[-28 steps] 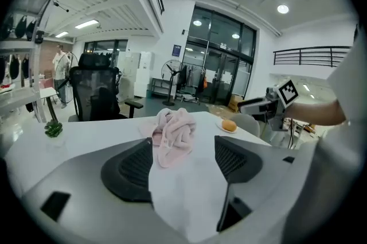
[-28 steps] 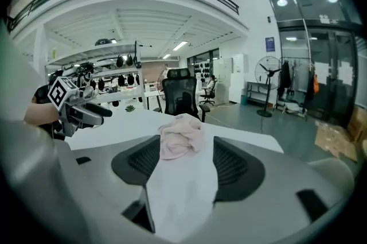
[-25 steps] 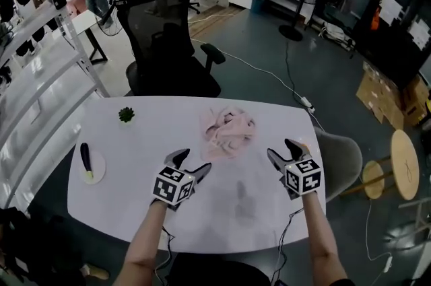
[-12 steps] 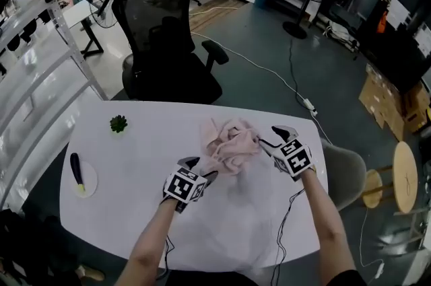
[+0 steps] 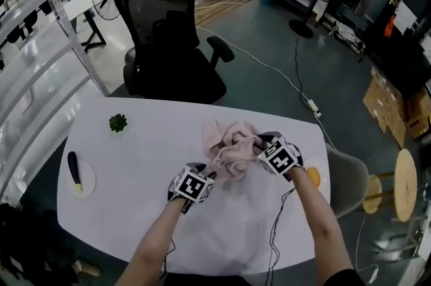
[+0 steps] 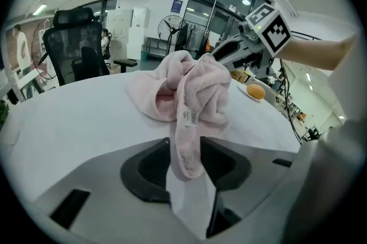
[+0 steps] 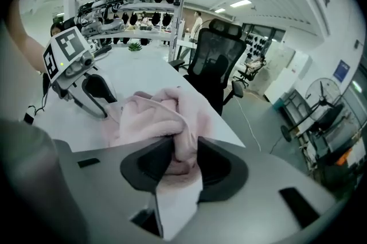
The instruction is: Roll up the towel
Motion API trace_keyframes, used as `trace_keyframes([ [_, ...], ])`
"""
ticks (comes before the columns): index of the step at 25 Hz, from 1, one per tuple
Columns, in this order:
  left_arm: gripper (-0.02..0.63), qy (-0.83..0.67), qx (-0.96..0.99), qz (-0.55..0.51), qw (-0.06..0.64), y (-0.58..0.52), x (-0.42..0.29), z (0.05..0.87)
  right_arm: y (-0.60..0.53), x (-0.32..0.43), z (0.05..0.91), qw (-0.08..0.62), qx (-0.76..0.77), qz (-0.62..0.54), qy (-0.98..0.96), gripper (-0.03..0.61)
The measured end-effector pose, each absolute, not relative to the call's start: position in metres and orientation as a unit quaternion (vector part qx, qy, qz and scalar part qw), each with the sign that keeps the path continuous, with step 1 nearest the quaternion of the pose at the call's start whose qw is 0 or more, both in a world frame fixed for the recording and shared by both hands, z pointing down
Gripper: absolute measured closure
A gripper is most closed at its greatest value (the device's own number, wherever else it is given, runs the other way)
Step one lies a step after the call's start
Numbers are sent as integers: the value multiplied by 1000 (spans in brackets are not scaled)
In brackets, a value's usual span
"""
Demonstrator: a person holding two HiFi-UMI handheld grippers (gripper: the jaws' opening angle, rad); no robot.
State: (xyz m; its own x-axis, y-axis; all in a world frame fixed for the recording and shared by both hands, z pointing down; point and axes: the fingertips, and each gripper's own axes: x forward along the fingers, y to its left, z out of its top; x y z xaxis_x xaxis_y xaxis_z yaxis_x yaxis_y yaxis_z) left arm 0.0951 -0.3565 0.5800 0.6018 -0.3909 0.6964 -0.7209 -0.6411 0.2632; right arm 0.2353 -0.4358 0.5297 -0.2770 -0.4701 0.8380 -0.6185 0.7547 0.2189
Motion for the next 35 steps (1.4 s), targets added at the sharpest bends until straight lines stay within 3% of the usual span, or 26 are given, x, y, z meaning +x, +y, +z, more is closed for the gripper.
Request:
trace_keyframes([
  [2, 516, -337, 847, 313, 266, -358, 91, 584, -430, 234, 531, 503, 337, 73, -793, 492],
  [6, 574, -347, 841, 315, 271, -356, 81, 578, -424, 236, 523, 500, 343, 63, -792, 513],
  [18, 583, -421, 853, 278, 135, -388, 44, 456, -415, 247, 422, 426, 414, -2, -805, 528],
  [25, 583, -440, 864, 243, 21, -392, 50, 349, -406, 261, 336, 372, 470, -49, -799, 534],
  [35, 583, -454, 868, 192, -67, -362, 62, 258, -366, 279, 246, 325, 526, -128, -776, 534],
])
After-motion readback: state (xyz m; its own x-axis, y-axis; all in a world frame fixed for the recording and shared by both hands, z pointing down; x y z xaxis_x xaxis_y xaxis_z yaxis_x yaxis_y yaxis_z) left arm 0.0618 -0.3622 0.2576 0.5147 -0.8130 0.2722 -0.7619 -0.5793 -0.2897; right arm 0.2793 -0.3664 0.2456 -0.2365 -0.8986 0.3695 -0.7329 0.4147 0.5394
